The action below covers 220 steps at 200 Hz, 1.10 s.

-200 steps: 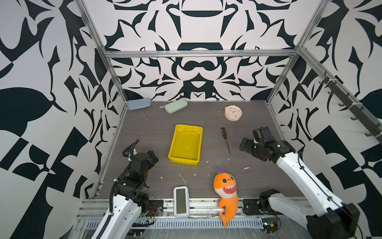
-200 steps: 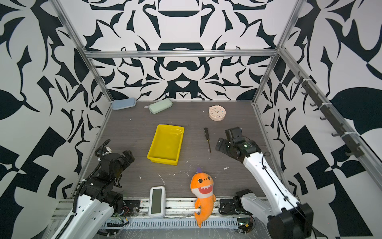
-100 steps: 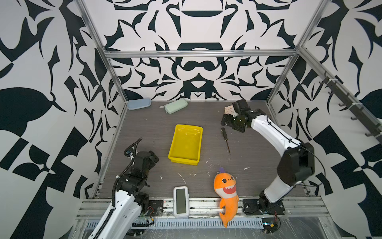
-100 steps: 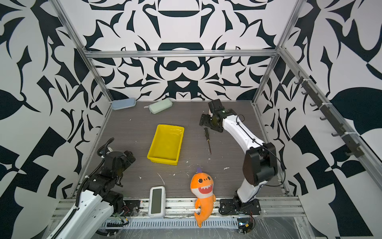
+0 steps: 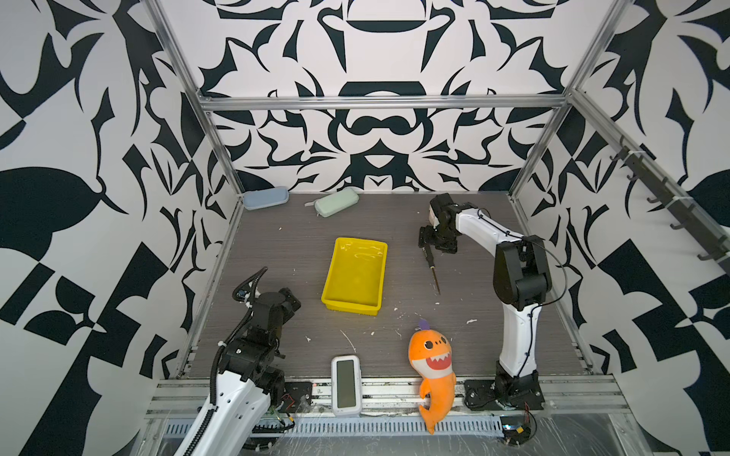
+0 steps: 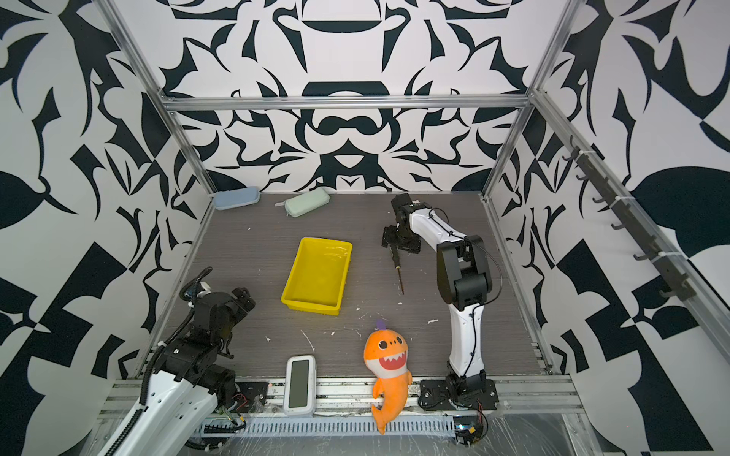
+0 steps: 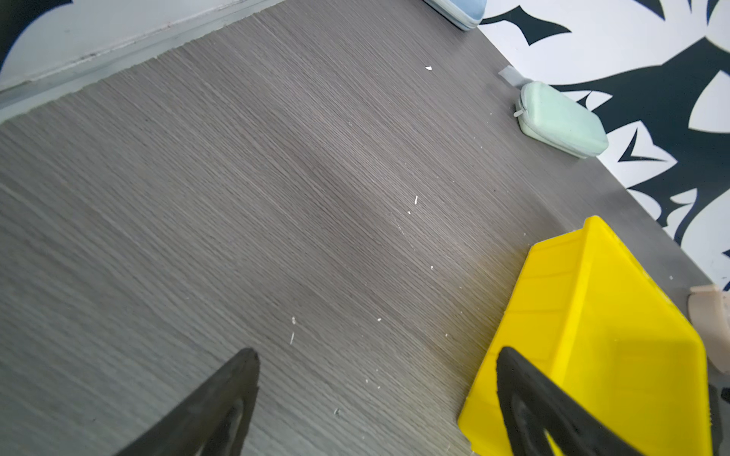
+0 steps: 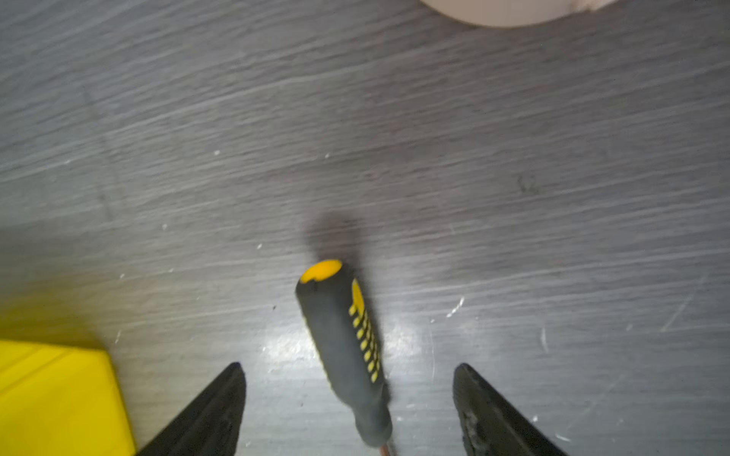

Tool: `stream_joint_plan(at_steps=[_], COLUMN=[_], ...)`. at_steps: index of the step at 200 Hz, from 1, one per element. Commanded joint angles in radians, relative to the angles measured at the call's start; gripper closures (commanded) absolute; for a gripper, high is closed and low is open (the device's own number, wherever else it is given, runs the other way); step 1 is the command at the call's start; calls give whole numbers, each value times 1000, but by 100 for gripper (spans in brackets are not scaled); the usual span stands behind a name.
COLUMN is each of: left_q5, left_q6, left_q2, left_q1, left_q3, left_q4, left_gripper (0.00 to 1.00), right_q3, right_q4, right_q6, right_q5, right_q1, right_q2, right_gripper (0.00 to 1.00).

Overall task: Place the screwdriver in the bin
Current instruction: 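Move the right gripper over the black-and-yellow screwdriver while the left arm lifts, then lower the right gripper and close it on the screwdriver handle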

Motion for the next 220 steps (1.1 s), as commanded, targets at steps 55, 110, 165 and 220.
stream_joint_plan(at_steps=[55, 110, 165, 220], left_q5=[-4, -24, -29, -31], left_q6=[16, 5, -1, -4], left_q2=[71, 76, 33, 43], left_q1=[-1, -1, -1, -1], left_q3=[-2, -1, -20, -15], left_q4=[28, 22, 27, 23], left_gripper=[10, 10, 11, 11], right_q3=[5, -4, -52, -75], right_q4=[-2, 10, 28, 20], right_q6=[-28, -15, -17, -30], right_q5=[15, 18, 88, 171], right_q1=[2, 5, 23, 62], right_q2=[14, 45, 32, 1], right_gripper=[35, 47, 54, 86])
